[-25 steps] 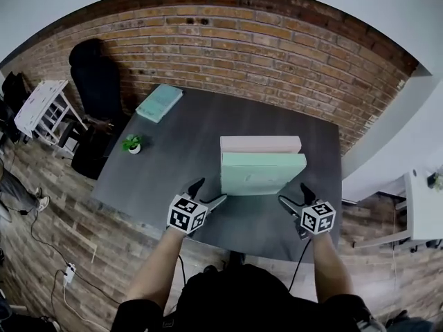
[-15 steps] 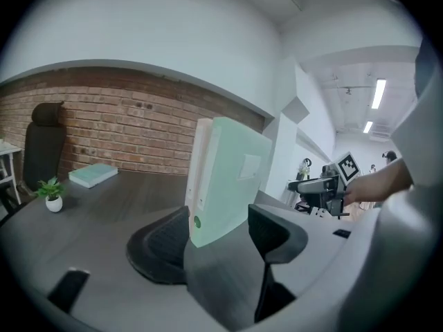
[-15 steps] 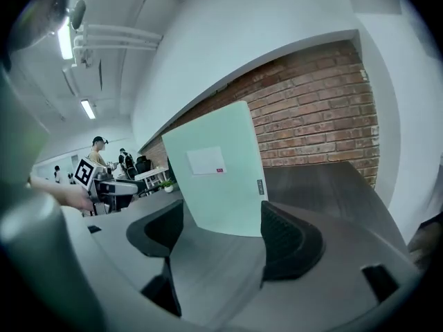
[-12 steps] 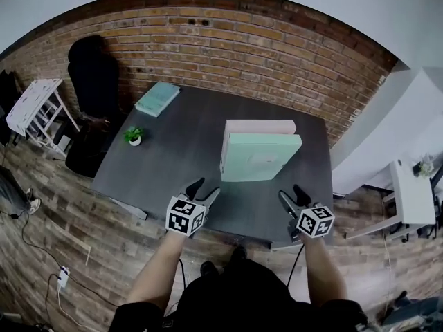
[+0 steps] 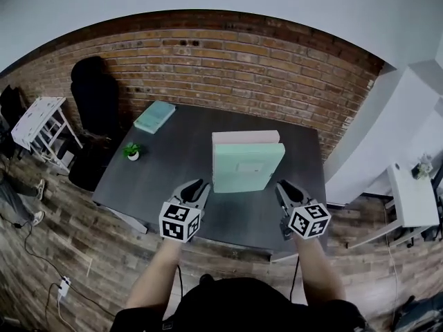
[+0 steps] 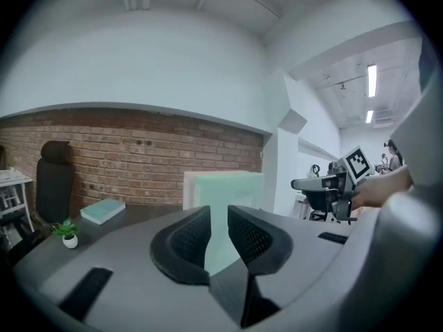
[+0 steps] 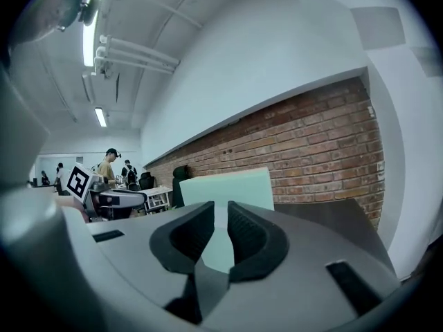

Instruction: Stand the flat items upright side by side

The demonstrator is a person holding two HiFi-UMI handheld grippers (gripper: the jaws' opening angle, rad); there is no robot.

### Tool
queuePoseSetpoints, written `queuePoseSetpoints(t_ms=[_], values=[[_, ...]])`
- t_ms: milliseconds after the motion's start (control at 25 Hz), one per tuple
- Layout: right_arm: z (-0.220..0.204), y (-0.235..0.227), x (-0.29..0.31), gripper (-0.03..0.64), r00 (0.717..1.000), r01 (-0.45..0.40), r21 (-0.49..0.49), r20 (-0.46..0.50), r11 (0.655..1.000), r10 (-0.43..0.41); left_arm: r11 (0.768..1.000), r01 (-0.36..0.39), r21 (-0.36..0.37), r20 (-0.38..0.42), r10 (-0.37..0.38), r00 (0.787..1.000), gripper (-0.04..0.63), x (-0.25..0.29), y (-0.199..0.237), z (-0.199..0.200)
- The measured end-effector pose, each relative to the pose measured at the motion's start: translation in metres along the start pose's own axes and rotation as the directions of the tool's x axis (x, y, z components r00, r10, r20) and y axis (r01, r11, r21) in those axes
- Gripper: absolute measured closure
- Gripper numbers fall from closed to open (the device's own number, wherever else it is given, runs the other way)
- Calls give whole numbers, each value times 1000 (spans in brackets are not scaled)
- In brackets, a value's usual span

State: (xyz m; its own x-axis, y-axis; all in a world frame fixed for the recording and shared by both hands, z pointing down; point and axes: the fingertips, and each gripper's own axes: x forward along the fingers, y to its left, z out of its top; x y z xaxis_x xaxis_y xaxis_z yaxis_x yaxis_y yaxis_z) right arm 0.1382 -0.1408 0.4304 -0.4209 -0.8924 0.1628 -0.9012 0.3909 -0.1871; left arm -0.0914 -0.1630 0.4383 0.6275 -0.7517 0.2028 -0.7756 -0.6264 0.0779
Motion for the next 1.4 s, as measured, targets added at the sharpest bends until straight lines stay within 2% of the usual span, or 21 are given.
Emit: queuePoseSetpoints(t_ms=[160,320,440,560,760,920,1040,1120,1280,1400], values=[[26,4,-9,596,999,-45,-40,19,998,46,998,-68,6,44,67,997,531,0,-14,24],[43,1,-34,601,994,-100,-100,30,990,103,992,-126,7,64,125,990,542,1,-32,43],[49,-11,-52,601,991,-118,-100,46,988,123,989,-150,6,63,149,987,548,3,-49,51],[41,-28,-64,601,989,-136,-85,44,987,140,983,-181,-14,54,181,982,551,6,-67,47],[9,-43,-71,601,986,-168,-27,-12,985,168,966,-254,-50,4,255,967,561,-1,-84,18],[5,-34,-65,601,978,-209,-34,-19,977,209,969,-244,-22,-13,244,970,577,-12,-92,8],[22,-30,-55,601,980,-197,-61,16,979,198,970,-240,-31,-8,240,971,577,-12,-79,11],[38,-27,-49,601,981,-183,-64,51,981,186,972,-234,-29,0,234,972,578,-9,-71,21],[67,-9,-38,601,976,-188,-115,89,975,199,974,-223,44,43,221,974,577,-8,-59,57],[89,3,-35,601,970,-199,-114,122,973,212,970,-236,65,62,232,971,577,-10,-49,76]])
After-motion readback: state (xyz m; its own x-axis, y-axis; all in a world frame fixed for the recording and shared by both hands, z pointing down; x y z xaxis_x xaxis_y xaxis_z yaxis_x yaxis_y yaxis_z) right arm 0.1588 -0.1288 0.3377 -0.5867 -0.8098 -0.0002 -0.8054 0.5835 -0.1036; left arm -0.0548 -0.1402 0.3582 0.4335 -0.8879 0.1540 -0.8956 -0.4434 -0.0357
